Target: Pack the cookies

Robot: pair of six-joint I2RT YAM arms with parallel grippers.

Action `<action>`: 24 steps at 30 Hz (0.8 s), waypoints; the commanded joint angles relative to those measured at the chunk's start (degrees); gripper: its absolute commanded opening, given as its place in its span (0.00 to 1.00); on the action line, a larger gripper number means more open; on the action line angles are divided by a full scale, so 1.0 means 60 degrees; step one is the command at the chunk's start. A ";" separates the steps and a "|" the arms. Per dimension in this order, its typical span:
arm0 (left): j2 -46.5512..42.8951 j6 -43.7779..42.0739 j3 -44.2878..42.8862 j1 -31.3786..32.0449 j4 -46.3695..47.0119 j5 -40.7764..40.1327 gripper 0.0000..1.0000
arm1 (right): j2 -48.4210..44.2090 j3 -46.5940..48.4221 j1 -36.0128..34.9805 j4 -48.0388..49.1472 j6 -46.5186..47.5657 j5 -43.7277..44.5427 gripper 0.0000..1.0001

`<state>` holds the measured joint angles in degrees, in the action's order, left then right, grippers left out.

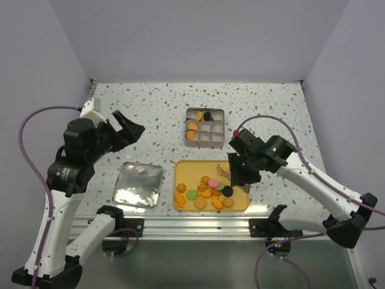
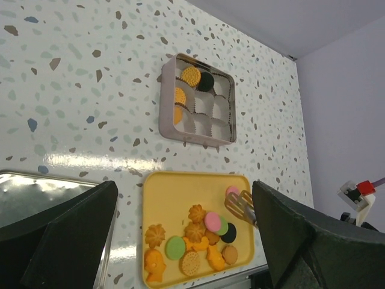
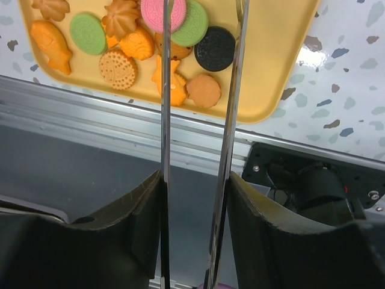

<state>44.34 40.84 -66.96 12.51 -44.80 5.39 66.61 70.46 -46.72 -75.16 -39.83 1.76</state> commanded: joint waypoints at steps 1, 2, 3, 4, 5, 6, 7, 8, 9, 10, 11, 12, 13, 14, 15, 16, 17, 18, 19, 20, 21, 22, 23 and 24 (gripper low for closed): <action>-0.0050 -0.0200 0.0012 0.0039 -0.0078 0.0450 1.00 | -0.0247 -0.0141 -0.0342 0.0235 -0.0479 -0.0205 0.47; -0.0051 -0.0200 0.0027 0.0039 -0.0136 0.0493 1.00 | -0.0247 -0.0228 -0.0430 0.0366 -0.0538 -0.0263 0.47; -0.0065 -0.0200 0.0027 0.0039 -0.0166 0.0494 1.00 | -0.0204 -0.0258 -0.0649 0.0411 -0.0640 -0.0264 0.48; -0.0080 -0.0200 0.0027 0.0039 -0.0224 0.0479 1.00 | -0.0189 -0.0302 -0.0752 0.0484 -0.0685 -0.0264 0.48; -0.0109 -0.0215 0.0027 0.0039 -0.0224 0.0479 1.00 | -0.0116 -0.0317 -0.0870 0.0514 -0.0729 -0.0264 0.48; -0.0167 -0.0215 0.0041 0.0039 -0.0253 0.0479 1.00 | -0.0014 -0.0331 -0.0972 0.0543 -0.0802 -0.0264 0.48; -0.0182 -0.0200 0.0042 0.0039 -0.0283 0.0435 1.00 | 0.0045 -0.0332 -0.1147 0.0601 -0.0860 -0.0264 0.48; -0.0197 -0.0200 0.0042 0.0039 -0.0341 0.0406 1.00 | 0.0089 -0.0332 -0.1251 0.0660 -0.0890 -0.0249 0.48; -0.0255 -0.0200 0.0042 0.0039 -0.0371 0.0406 1.00 | 0.0133 -0.0332 -0.1295 0.0690 -0.0934 -0.0264 0.48; -0.0285 -0.0200 0.0042 0.0039 -0.0400 0.0391 1.00 | 0.0192 -0.0375 -0.1397 0.0733 -0.0949 -0.0264 0.48; -0.0285 -0.0186 0.0027 0.0039 -0.0473 0.0348 1.00 | 0.0221 -0.0404 -0.1427 0.0792 -0.0949 -0.0264 0.48; -0.0328 -0.0186 0.0041 0.0039 -0.0502 0.0333 1.00 | 0.0236 -0.0448 -0.1456 0.0850 -0.0949 -0.0264 0.48; -0.0387 -0.0186 0.0042 0.0039 -0.0532 0.0333 1.00 | 0.0251 -0.0492 -0.1486 0.0880 -0.0949 -0.0264 0.48; -0.0417 -0.0200 0.0056 0.0039 -0.0590 0.0289 1.00 | 0.0266 -0.0580 -0.1515 0.0924 -0.0949 -0.0264 0.48; -0.0446 -0.0171 0.0056 0.0039 -0.0634 0.0260 1.00 | 0.0266 -0.0639 -0.1559 0.0953 -0.0949 -0.0264 0.48; -0.0475 -0.0171 0.0071 0.0039 -0.0664 0.0245 1.00 | 0.0295 -0.0654 -0.1617 0.0983 -0.0963 -0.0264 0.48; -0.0504 -0.0171 0.0085 0.0039 -0.0693 0.0201 1.00 | 0.0309 -0.0726 -0.1661 0.1012 -0.0978 -0.0249 0.48; -0.0548 -0.0156 0.0086 0.0039 -0.0722 0.0201 1.00 | 0.0324 -0.0756 -0.1691 0.1027 -0.0993 -0.0264 0.49; -0.0578 -0.0156 0.0100 0.0039 -0.0723 0.0172 1.00 | 0.0324 -0.0771 -0.1735 0.1041 -0.0993 -0.0264 0.49; -0.0592 -0.0142 0.0115 0.0039 -0.0737 0.0171 1.00 | 0.0353 -0.0814 -0.1749 0.1041 -0.0993 -0.0264 0.49; -0.0607 -0.0098 0.0129 0.0039 -0.0723 0.0157 1.00 | 0.0368 -0.0844 -0.1779 0.1056 -0.0978 -0.0264 0.49; -0.0607 -0.0083 0.0144 0.0039 -0.0723 0.0157 1.00 | 0.0383 -0.0859 -0.1793 0.1056 -0.0978 -0.0249 0.49; -0.0607 -0.0083 0.0159 0.0039 -0.0708 0.0157 1.00 | 0.0383 -0.0873 -0.1808 0.1042 -0.0978 -0.0278 0.49; -0.0622 -0.0039 0.0173 0.0039 -0.0708 0.0157 1.00 | 0.0397 -0.0873 -0.1808 0.1056 -0.0978 -0.0264 0.49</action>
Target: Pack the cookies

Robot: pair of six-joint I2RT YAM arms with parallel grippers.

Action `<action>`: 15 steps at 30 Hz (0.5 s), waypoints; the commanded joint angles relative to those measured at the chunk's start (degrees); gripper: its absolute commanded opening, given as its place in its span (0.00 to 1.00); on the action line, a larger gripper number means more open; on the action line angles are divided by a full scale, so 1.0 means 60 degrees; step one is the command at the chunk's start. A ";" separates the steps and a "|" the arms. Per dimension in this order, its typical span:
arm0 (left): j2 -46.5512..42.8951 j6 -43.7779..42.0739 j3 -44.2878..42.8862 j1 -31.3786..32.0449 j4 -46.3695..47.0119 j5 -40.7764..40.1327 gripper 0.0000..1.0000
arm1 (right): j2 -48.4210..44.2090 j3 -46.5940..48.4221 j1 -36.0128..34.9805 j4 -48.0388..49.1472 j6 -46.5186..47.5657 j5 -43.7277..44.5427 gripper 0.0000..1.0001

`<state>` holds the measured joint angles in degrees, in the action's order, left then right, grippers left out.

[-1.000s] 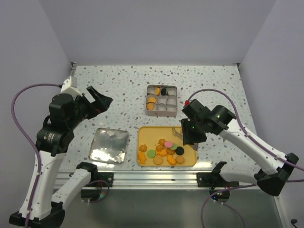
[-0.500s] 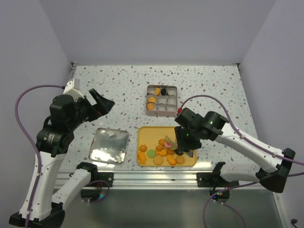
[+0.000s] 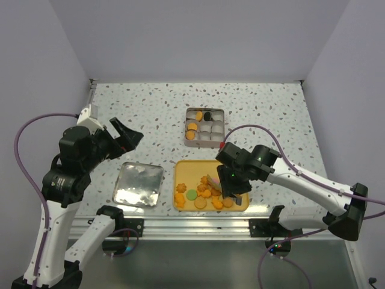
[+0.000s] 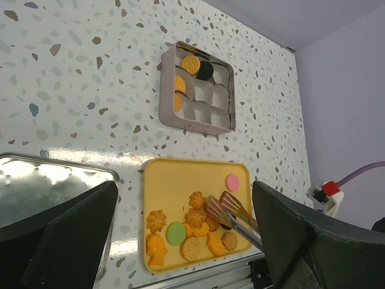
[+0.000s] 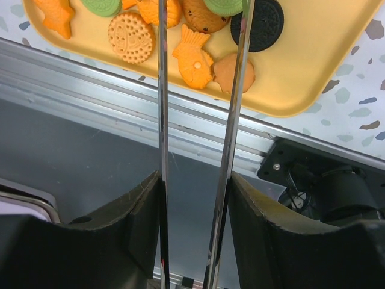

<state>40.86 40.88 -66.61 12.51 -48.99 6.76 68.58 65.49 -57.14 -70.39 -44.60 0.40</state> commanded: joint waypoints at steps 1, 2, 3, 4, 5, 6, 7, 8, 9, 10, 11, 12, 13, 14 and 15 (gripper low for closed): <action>-0.0043 -0.0032 0.0130 0.0039 -0.0008 -0.0087 1.00 | 0.0070 -0.0061 -0.0100 0.0247 -0.0184 -0.0038 0.49; -0.0028 -0.0017 0.0144 0.0039 0.0006 -0.0044 1.00 | 0.0070 -0.0076 -0.0129 0.0247 -0.0184 -0.0038 0.49; -0.0028 0.0012 0.0173 0.0039 0.0006 -0.0014 1.00 | 0.0070 -0.0076 -0.0129 0.0247 -0.0184 -0.0038 0.49; -0.0043 0.0027 0.0188 0.0039 0.0006 -0.0029 1.00 | 0.0084 -0.0090 -0.0129 0.0262 -0.0170 -0.0038 0.49; -0.0043 0.0027 0.0232 0.0039 0.0035 -0.0014 1.00 | 0.0084 -0.0091 -0.0144 0.0262 -0.0169 -0.0038 0.49; -0.0057 0.0070 0.0247 0.0039 0.0065 0.0015 1.00 | 0.0113 -0.0105 -0.0144 0.0276 -0.0155 -0.0038 0.49; -0.0057 0.0071 0.0276 0.0039 0.0094 0.0030 1.00 | 0.0099 -0.0105 -0.0158 0.0277 -0.0140 -0.0038 0.48; -0.0072 0.0100 0.0305 0.0039 0.0123 0.0044 1.00 | 0.0128 -0.0120 -0.0187 0.0291 -0.0155 -0.0038 0.48; -0.0057 0.0100 0.0320 0.0039 0.0138 0.0059 1.00 | 0.0157 -0.0105 -0.0202 0.0306 -0.0155 -0.0038 0.48; -0.0043 0.0115 0.0320 0.0039 0.0153 0.0059 1.00 | 0.0158 -0.0091 -0.0217 0.0306 -0.0155 -0.0038 0.47; -0.0043 0.0115 0.0335 0.0039 0.0182 0.0088 1.00 | 0.0158 -0.0076 -0.0232 0.0306 -0.0169 -0.0038 0.46; -0.0028 0.0115 0.0335 0.0039 0.0182 0.0074 1.00 | 0.0158 -0.0076 -0.0246 0.0291 -0.0155 -0.0038 0.45; -0.0028 0.0144 0.0320 0.0039 0.0196 0.0074 1.00 | 0.0172 -0.0047 -0.0246 0.0262 -0.0155 -0.0038 0.43; -0.0043 0.0130 0.0320 0.0039 0.0197 0.0088 1.00 | 0.0143 -0.0047 -0.0261 0.0233 -0.0155 -0.0038 0.42; -0.0028 0.0158 0.0320 0.0039 0.0197 0.0088 1.00 | 0.0143 -0.0047 -0.0261 0.0233 -0.0140 -0.0038 0.41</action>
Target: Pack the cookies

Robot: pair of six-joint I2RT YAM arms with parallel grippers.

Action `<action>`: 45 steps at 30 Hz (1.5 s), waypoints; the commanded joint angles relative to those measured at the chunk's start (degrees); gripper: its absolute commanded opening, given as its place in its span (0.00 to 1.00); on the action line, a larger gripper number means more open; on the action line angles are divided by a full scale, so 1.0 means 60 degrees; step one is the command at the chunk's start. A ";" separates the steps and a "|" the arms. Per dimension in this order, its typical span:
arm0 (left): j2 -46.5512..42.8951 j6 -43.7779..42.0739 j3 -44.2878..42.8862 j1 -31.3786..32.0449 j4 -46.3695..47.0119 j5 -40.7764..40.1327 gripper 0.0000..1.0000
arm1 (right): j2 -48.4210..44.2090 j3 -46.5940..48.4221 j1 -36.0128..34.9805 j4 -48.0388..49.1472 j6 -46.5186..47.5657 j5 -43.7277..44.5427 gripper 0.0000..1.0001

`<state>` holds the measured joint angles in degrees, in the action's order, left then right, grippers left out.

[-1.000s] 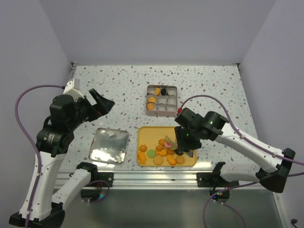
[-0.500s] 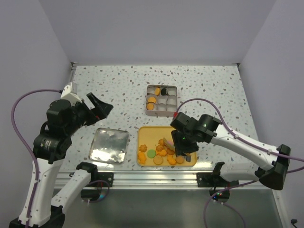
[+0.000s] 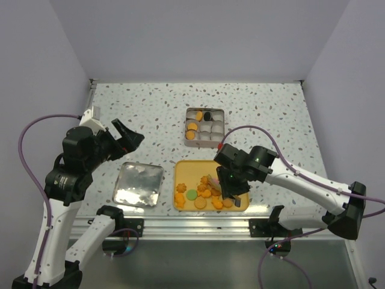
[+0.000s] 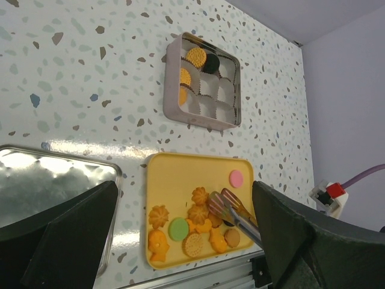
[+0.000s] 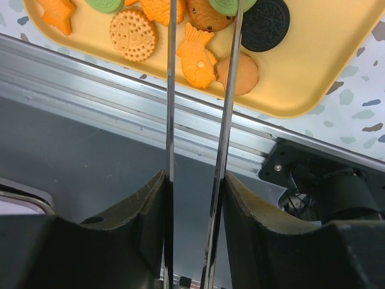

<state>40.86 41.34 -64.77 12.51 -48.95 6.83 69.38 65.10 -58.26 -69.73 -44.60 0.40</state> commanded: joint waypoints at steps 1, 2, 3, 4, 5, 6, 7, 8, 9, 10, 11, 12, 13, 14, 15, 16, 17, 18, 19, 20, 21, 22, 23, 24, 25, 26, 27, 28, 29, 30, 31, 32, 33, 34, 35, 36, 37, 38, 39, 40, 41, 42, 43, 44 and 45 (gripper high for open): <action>-0.0043 0.0082 0.0029 0.0039 0.0189 0.0063 1.00 | -0.0006 0.0019 -0.0075 0.0080 -0.0126 -0.0038 0.40; -0.0057 0.0097 0.0029 0.0039 0.0175 0.0048 1.00 | -0.0007 0.0033 -0.0075 0.0065 -0.0111 -0.0038 0.39; -0.0086 0.0111 0.0043 0.0039 0.0189 0.0063 1.00 | -0.0007 0.0048 -0.0075 0.0036 -0.0096 -0.0038 0.38; -0.0087 0.0112 0.0044 0.0039 0.0189 0.0034 1.00 | 0.0008 0.0092 -0.0075 -0.0008 -0.0082 -0.0038 0.38; -0.0116 0.0112 0.0058 0.0039 0.0175 0.0019 1.00 | 0.0037 0.0165 -0.0075 -0.0066 -0.0052 -0.0038 0.38; -0.0145 0.0112 0.0073 0.0039 0.0160 0.0019 1.00 | 0.0066 0.0252 -0.0075 -0.0111 -0.0038 -0.0009 0.38; -0.0145 0.0126 0.0073 0.0039 0.0175 0.0004 1.00 | 0.0096 0.0514 -0.0090 -0.0212 -0.0009 0.0136 0.38; -0.0160 0.0112 0.0073 0.0039 0.0175 -0.0010 1.00 | 0.0183 0.0677 -0.0075 -0.0272 0.0021 0.0239 0.38; -0.0160 0.0126 0.0073 0.0039 0.0160 -0.0025 1.00 | 0.0242 0.0881 -0.0075 -0.0330 0.0079 0.0313 0.38; -0.0160 0.0112 0.0073 0.0039 0.0175 -0.0040 1.00 | 0.0344 0.1318 -0.0075 -0.0534 0.0152 0.0415 0.38; -0.0174 0.0126 0.0087 0.0039 0.0189 -0.0054 1.00 | 0.0432 0.1598 -0.0075 -0.0637 0.0211 0.0735 0.38; -0.0175 0.0112 0.0073 0.0039 0.0189 -0.0054 1.00 | 0.0708 0.1891 -0.0061 -0.0754 0.0357 0.0840 0.38; -0.0160 0.0126 0.0073 0.0039 0.0218 -0.0069 1.00 | 0.0856 0.2503 -0.0061 -0.0959 0.0445 0.0928 0.39; -0.0160 0.0112 0.0087 0.0039 0.0233 -0.0069 1.00 | 0.1003 0.2814 -0.0032 -0.1048 0.0518 0.1045 0.38; -0.0160 0.0126 0.0087 0.0039 0.0248 -0.0069 1.00 | 0.1323 0.3092 -0.0031 -0.1106 0.0650 0.1075 0.39; -0.0145 0.0126 0.0102 0.0039 0.0291 -0.0069 1.00 | 0.1442 0.3632 -0.0017 -0.1180 0.0709 0.1104 0.39; -0.0145 0.0126 0.0102 0.0039 0.0306 -0.0069 1.00 | 0.1589 0.3869 0.0056 -0.1209 0.0840 0.1148 0.39; -0.0116 0.0126 0.0102 0.0039 0.0307 -0.0069 1.00 | 0.1822 0.4089 0.0129 -0.1210 0.0914 0.1148 0.39; -0.0116 0.0126 0.0102 0.0039 0.0321 -0.0069 1.00 | 0.1955 0.4497 0.0231 -0.1239 0.1002 0.1134 0.39; -0.0087 0.0126 0.0102 0.0039 0.0321 -0.0069 1.00 | 0.2058 0.4675 0.0305 -0.1239 0.1177 0.1134 0.39; -0.0087 0.0097 0.0088 0.0039 0.0321 -0.0084 1.00 | 0.2291 0.4967 0.0552 -0.1210 0.1265 0.1105 0.39; -0.0072 0.0097 0.0088 0.0039 0.0321 -0.0084 1.00 | 0.2380 0.5086 0.0729 -0.1108 0.1382 0.1061 0.39; -0.0086 0.0097 0.0087 0.0039 0.0321 -0.0113 1.00 | 0.2483 0.5203 0.0919 -0.1020 0.1586 0.0974 0.39; -0.0087 0.0097 0.0102 0.0039 0.0321 -0.0127 1.00 | 0.2600 0.5321 0.1385 -0.0903 0.1690 0.0886 0.39; -0.0101 0.0097 0.0102 0.0039 0.0321 -0.0128 1.00 | 0.2818 0.5568 0.1607 -0.0641 0.1792 0.0667 0.39; -0.0087 0.0068 0.0102 0.0039 0.0321 -0.0157 1.00 | 0.2995 0.5730 0.1827 -0.0551 0.1997 0.0607 0.39; -0.0087 0.0053 0.0102 0.0039 0.0336 -0.0157 1.00 | 0.3185 0.5978 0.2163 -0.0507 0.2115 0.0548 0.39; -0.0072 0.0053 0.0073 0.0024 0.0336 -0.0186 1.00 | 0.3694 0.6590 0.2282 -0.0564 0.2217 0.0504 0.39; -0.0043 0.0024 0.0058 0.0024 0.0336 -0.0201 1.00 | 0.3961 0.6930 0.2385 -0.0623 0.2465 0.0533 0.39; -0.0028 0.0009 0.0044 0.0038 0.0336 -0.0215 1.00 | 0.4224 0.7281 0.2516 -0.0696 0.2569 0.0533 0.39; -0.0014 0.0024 0.0015 0.0039 0.0350 -0.0230 1.00 | 0.4531 0.7952 0.2605 -0.0856 0.2671 0.0548 0.39; 0.0030 0.0009 0.0014 0.0039 0.0365 -0.0230 1.00 | 0.4984 0.8219 0.2707 -0.0902 0.2875 0.0548 0.39; 0.0045 0.0009 0.0000 0.0039 0.0380 -0.0230 1.00 | 0.5235 0.8454 0.2795 -0.0931 0.2950 0.0519 0.39; 0.0074 0.0024 -0.0015 0.0039 0.0394 -0.0230 1.00 | 0.5441 0.8877 0.2868 -0.1004 0.3009 0.0504 0.39; 0.0089 0.0009 -0.0015 0.0039 0.0394 -0.0245 1.00 | 0.5776 0.9026 0.2956 -0.1005 0.3140 0.0504 0.39; 0.0104 -0.0005 -0.0030 0.0039 0.0394 -0.0245 1.00 | 0.5925 0.9129 0.3117 -0.1005 0.3199 0.0547 0.39; 0.0104 -0.0006 -0.0030 0.0039 0.0394 -0.0274 1.00 | 0.6042 0.9275 0.3176 -0.1005 0.3243 0.0577 0.39; 0.0104 -0.0035 -0.0030 0.0024 0.0394 -0.0289 1.00 | 0.6159 0.9335 0.3336 -0.0990 0.3316 0.0563 0.39; 0.0104 -0.0064 -0.0015 0.0038 0.0394 -0.0318 1.00 | 0.6320 0.9364 0.3425 -0.0990 0.3346 0.0548 0.39; 0.0118 -0.0079 -0.0001 0.0039 0.0394 -0.0376 1.00 | 0.6394 0.9365 0.3484 -0.0917 0.3390 0.0548 0.39; 0.0089 -0.0064 0.0058 0.0039 0.0423 -0.0391 1.00 | 0.6467 0.9350 0.3615 -0.0830 0.3419 0.0490 0.39; 0.0089 -0.0050 0.0116 0.0039 0.0467 -0.0420 1.00 | 0.6526 0.9365 0.3674 -0.0800 0.3449 0.0446 0.39; 0.0046 0.0023 0.0204 0.0039 0.0497 -0.0464 1.00 | 0.6570 0.9379 0.3718 -0.0770 0.3478 0.0402 0.38; -0.0013 0.0096 0.0321 0.0039 0.0540 -0.0465 1.00 | 0.6629 0.9394 0.3762 -0.0712 0.3522 0.0343 0.39; -0.0071 0.0169 0.0684 0.0039 0.0671 -0.0407 1.00 | 0.6760 0.9437 0.3748 -0.0697 0.3537 0.0270 0.38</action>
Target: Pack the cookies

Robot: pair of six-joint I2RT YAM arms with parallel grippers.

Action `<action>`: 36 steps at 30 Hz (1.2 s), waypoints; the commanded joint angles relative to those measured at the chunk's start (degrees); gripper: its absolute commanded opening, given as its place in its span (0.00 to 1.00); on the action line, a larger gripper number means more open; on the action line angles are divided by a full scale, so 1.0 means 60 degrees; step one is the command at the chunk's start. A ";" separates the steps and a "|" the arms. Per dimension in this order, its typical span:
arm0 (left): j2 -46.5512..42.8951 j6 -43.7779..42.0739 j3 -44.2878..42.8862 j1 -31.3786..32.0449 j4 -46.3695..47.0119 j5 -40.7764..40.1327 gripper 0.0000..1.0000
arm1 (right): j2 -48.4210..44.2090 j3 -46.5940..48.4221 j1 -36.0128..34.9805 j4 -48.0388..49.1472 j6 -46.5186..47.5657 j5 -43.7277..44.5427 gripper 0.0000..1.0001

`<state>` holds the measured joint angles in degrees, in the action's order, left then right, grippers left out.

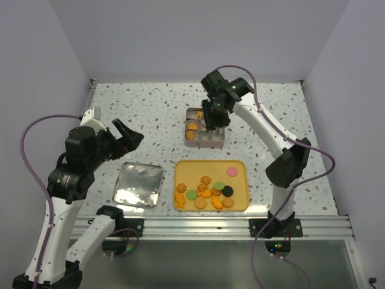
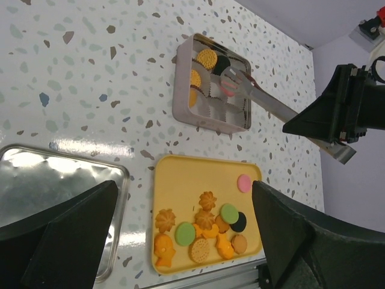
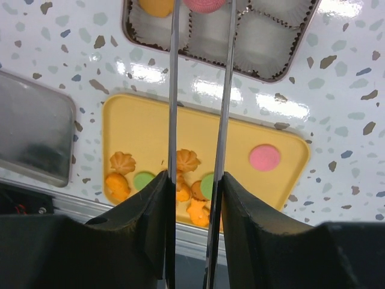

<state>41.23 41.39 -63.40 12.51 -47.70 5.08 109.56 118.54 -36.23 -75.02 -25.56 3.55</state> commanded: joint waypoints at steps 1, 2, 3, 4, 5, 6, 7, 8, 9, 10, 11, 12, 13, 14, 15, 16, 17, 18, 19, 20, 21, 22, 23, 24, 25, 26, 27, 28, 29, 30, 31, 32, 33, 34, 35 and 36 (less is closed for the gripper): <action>-0.0235 0.0192 0.0647 0.0140 0.0509 0.0059 0.99 | 0.0153 0.0560 0.0105 0.0170 0.0436 -0.0284 0.38; -0.0236 0.0250 0.0794 0.0315 0.0422 0.0003 0.99 | 0.0240 0.0590 0.0091 0.0156 0.0452 -0.0299 0.38; -0.0236 0.0381 0.1086 0.0505 0.0291 -0.0084 0.99 | 0.0386 0.0691 0.0091 0.0112 0.0466 -0.0299 0.38; -0.0251 0.0455 0.1248 0.0681 0.0347 0.0089 0.99 | 0.0446 0.0692 0.0105 0.0126 0.0481 -0.0299 0.38; -0.0237 0.0427 0.1366 0.0944 0.0391 0.0149 0.99 | 0.0475 0.0707 0.0105 0.0141 0.0510 -0.0313 0.38; -0.0207 0.0383 0.1367 0.1092 0.0319 0.0091 0.98 | 0.0519 0.0736 0.0120 0.0155 0.0510 -0.0314 0.38; -0.0106 0.0223 0.1280 0.1224 0.0290 -0.0185 0.98 | 0.0621 0.0780 0.0120 0.0155 0.0510 -0.0285 0.38; -0.0076 0.0149 0.1192 0.1385 0.0260 -0.0289 0.99 | 0.0666 0.0809 0.0135 0.0155 0.0539 -0.0270 0.38; -0.0017 0.0105 0.1075 0.1430 0.0304 -0.0363 0.99 | 0.0739 0.0926 0.0164 0.0112 0.0554 -0.0241 0.38; 0.0012 0.0075 0.1045 0.1459 0.0333 -0.0422 0.99 | 0.0826 0.0956 0.0178 0.0111 0.0569 -0.0182 0.38; 0.0027 0.0104 0.1045 0.1459 0.0377 -0.0408 0.99 | 0.0856 0.1000 0.0208 0.0097 0.0583 -0.0138 0.38; 0.0042 0.0133 0.1074 0.1459 0.0508 -0.0393 0.99 | 0.0886 0.1058 0.0222 0.0111 0.0555 -0.0080 0.39; 0.0027 0.0177 0.1132 0.1459 0.0553 -0.0378 0.99 | 0.0900 0.1073 0.0252 0.0140 0.0554 -0.0079 0.39; 0.0013 0.0178 0.1147 0.1459 0.0611 -0.0436 0.99 | 0.0930 0.1073 0.0295 0.0170 0.0525 -0.0065 0.39; -0.0002 0.0149 0.1104 0.1459 0.0641 -0.0509 0.99 | 0.0944 0.1117 0.0310 0.0214 0.0525 -0.0079 0.39; -0.0017 0.0061 0.1089 0.1474 0.0641 -0.0641 0.99 | 0.0973 0.1117 0.0339 0.0228 0.0496 -0.0065 0.40; -0.0046 0.0017 0.1059 0.1474 0.0641 -0.0685 0.99 | 0.1046 0.1132 0.0354 0.0258 0.0496 -0.0094 0.40; -0.0046 -0.0013 0.1001 0.1460 0.0655 -0.0715 1.00 | 0.1105 0.1190 0.0369 0.0243 0.0496 -0.0079 0.40; -0.0017 -0.0100 0.0986 0.1459 0.0656 -0.0730 1.00 | 0.1135 0.1205 0.0384 0.0243 0.0481 -0.0079 0.40; -0.0017 -0.0115 0.0971 0.1459 0.0670 -0.0730 1.00 | 0.1164 0.1220 0.0384 0.0243 0.0466 -0.0079 0.41; 0.0012 -0.0159 0.0942 0.1459 0.0656 -0.0715 1.00 | 0.1208 0.1220 0.0384 0.0258 0.0437 -0.0050 0.41; 0.0042 -0.0203 0.0927 0.1459 0.0641 -0.0715 1.00 | 0.1208 0.1220 0.0398 0.0287 0.0408 -0.0021 0.42; 0.0071 -0.0218 0.0913 0.1474 0.0655 -0.0715 1.00 | 0.1194 0.1176 0.0413 0.0316 0.0379 -0.0021 0.43; 0.0071 -0.0247 0.0913 0.1460 0.0656 -0.0715 1.00 | 0.1193 0.1161 0.0427 0.0331 0.0364 -0.0021 0.45; 0.0071 -0.0291 0.0898 0.1474 0.0656 -0.0744 1.00 | 0.1193 0.1147 0.0428 0.0331 0.0349 -0.0006 0.48; 0.0071 -0.0306 0.0898 0.1474 0.0656 -0.0744 1.00 | 0.1193 0.1103 0.0428 0.0331 0.0364 0.0023 0.49; 0.0071 -0.0320 0.0898 0.1460 0.0670 -0.0759 1.00 | 0.1164 0.1088 0.0428 0.0331 0.0349 0.0110 0.50; 0.0071 -0.0335 0.0884 0.1474 0.0670 -0.0774 1.00 | 0.1150 0.1044 0.0457 0.0331 0.0349 0.0155 0.54; 0.0071 -0.0350 0.0883 0.1489 0.0670 -0.0774 1.00 | 0.1121 0.0957 0.0471 0.0346 0.0349 0.0170 0.55; 0.0028 -0.0364 0.0869 0.1489 0.0656 -0.0788 1.00 | 0.1091 0.0913 0.0486 0.0389 0.0349 0.0184 0.55; 0.0027 -0.0350 0.0883 0.1503 0.0656 -0.0803 1.00 | 0.1062 0.0883 0.0515 0.0404 0.0349 0.0184 0.56; 0.0013 -0.0364 0.0883 0.1474 0.0656 -0.0803 1.00 | 0.1047 0.0868 0.0516 0.0419 0.0349 0.0184 0.56; 0.0027 -0.0364 0.0883 0.1489 0.0641 -0.0818 1.00 | 0.1032 0.0839 0.0530 0.0419 0.0349 0.0213 0.56; 0.0013 -0.0364 0.0869 0.1489 0.0641 -0.0818 1.00 | 0.0974 0.0853 0.0545 0.0419 0.0349 0.0228 0.56; 0.0027 -0.0364 0.0869 0.1489 0.0626 -0.0818 1.00 | 0.0945 0.0853 0.0545 0.0419 0.0349 0.0243 0.56; 0.0027 -0.0364 0.0854 0.1489 0.0612 -0.0818 1.00 | 0.0901 0.0868 0.0545 0.0419 0.0349 0.0243 0.56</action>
<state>41.71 40.80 -56.05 21.08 -46.44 1.02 116.75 123.17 -33.36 -74.04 -23.68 3.68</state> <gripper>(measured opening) 0.996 0.561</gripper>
